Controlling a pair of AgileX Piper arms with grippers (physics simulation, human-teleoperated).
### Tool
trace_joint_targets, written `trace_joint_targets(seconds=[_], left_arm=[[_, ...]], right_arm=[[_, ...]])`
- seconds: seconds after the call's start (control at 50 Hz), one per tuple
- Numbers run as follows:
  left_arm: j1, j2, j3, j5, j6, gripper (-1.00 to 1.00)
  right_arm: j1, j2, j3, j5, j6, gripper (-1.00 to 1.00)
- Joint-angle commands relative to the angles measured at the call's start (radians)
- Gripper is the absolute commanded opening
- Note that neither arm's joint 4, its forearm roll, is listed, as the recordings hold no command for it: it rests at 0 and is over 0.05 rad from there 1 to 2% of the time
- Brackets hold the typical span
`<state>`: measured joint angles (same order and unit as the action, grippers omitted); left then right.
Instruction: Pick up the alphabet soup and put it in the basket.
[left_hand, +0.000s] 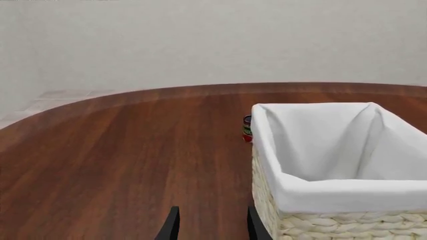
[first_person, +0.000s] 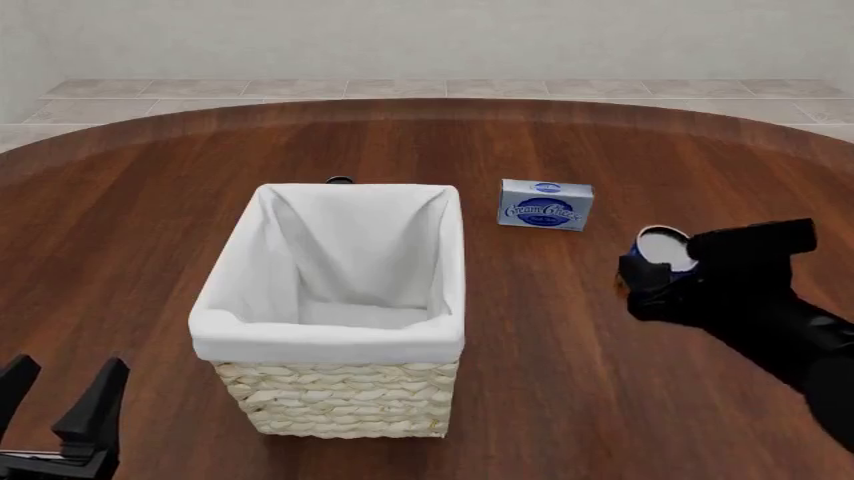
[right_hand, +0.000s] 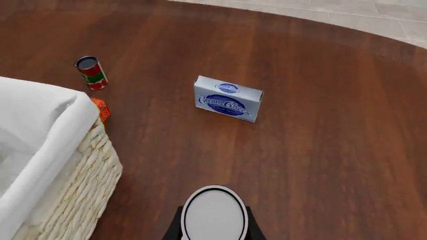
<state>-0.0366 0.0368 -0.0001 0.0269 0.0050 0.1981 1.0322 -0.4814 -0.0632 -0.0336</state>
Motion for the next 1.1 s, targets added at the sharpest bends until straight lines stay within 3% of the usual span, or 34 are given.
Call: trace_joint_targets(seconds=[0.02, 0.86, 1.1], left_arm=[[-0.004, -0.012, 0.000, 0.006, 0.002, 1.00], [0.013, -0.036, 0.000, 0.034, -0.001, 1.00], [0.025, -0.037, 0.000, 0.028, -0.005, 1.00]], right_arm=[[0.010, -0.010, -0.140, 0.107, 0.035, -1.00], [0.102, 0.199, -0.624, 0.340, 0.080, -1.00], [0.154, 0.238, -0.729, 0.400, 0.037, -1.00]])
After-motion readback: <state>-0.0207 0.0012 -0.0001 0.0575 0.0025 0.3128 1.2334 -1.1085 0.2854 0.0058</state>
